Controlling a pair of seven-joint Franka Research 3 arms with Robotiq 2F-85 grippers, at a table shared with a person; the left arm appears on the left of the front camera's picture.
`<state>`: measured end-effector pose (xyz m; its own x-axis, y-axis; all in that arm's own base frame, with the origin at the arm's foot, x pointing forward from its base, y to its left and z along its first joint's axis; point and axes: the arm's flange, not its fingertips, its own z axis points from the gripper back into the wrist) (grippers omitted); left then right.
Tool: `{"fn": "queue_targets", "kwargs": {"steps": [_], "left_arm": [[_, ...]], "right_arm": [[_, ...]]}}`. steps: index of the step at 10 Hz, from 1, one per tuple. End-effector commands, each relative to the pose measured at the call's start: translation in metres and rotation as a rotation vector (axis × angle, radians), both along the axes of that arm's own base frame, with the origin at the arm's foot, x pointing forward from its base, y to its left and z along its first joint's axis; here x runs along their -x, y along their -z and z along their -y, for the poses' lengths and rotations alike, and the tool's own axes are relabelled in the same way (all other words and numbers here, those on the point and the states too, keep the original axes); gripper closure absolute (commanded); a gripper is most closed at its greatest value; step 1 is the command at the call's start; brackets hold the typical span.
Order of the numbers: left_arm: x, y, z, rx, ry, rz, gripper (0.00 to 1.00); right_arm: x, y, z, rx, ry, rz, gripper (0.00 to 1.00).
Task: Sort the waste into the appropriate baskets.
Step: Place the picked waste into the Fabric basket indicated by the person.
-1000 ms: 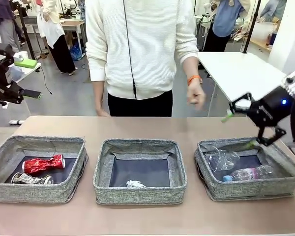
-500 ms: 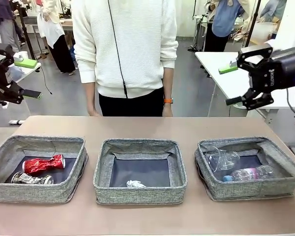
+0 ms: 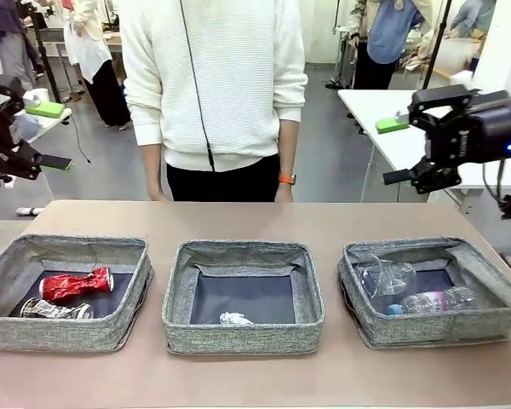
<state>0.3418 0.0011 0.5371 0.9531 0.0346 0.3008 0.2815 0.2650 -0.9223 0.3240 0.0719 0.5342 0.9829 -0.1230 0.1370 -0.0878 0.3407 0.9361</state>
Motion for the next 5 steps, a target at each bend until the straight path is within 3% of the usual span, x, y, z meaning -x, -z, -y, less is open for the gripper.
{"fn": "queue_targets", "kwargs": {"steps": [1,5], "left_arm": [[0.0005,-0.0014,0.0008,0.022,0.007,0.022,0.00],[0.0005,-0.0014,0.0008,0.022,0.007,0.022,0.00]], "right_arm": [[0.0031,-0.0093,-0.0022,0.022,0.011,-0.023,0.00],[0.0031,-0.0093,-0.0022,0.022,0.011,-0.023,0.00]]}}
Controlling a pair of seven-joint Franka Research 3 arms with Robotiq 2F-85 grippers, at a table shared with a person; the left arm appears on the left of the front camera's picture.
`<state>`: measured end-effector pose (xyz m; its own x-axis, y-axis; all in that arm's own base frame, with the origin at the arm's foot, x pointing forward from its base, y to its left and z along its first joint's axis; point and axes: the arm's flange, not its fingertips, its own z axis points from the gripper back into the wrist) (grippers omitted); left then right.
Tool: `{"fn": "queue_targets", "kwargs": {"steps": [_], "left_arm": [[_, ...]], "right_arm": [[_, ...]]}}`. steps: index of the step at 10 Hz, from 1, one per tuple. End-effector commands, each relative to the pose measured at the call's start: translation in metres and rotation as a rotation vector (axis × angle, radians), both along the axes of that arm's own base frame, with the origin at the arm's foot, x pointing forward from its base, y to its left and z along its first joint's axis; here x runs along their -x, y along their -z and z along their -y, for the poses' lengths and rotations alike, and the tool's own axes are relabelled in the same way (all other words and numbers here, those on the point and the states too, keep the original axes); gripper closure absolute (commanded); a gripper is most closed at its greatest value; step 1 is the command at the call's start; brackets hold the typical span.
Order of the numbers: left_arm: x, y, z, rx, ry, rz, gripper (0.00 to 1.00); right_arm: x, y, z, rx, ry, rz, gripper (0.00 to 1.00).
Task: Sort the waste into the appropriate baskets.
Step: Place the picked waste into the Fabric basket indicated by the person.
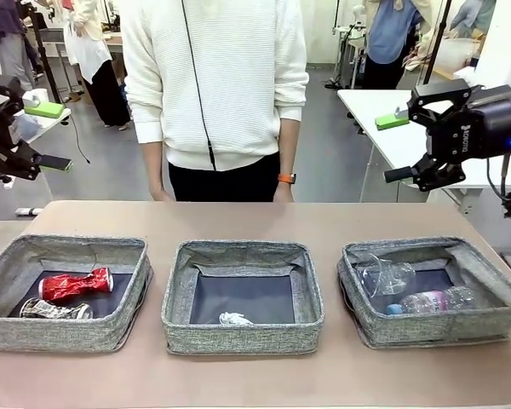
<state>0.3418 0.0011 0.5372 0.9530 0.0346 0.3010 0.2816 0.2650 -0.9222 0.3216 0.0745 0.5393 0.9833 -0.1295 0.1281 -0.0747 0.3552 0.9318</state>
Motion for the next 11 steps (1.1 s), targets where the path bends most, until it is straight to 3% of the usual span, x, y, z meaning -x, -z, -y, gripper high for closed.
{"fn": "queue_targets", "kwargs": {"steps": [1,11], "left_arm": [[0.0005,-0.0014,0.0008,0.022,0.007,0.021,0.00],[0.0005,-0.0014,0.0008,0.022,0.007,0.021,0.00]], "right_arm": [[0.0007,-0.0043,0.0004,0.007,0.002,-0.012,0.00],[0.0007,-0.0043,0.0004,0.007,0.002,-0.012,0.00]]}}
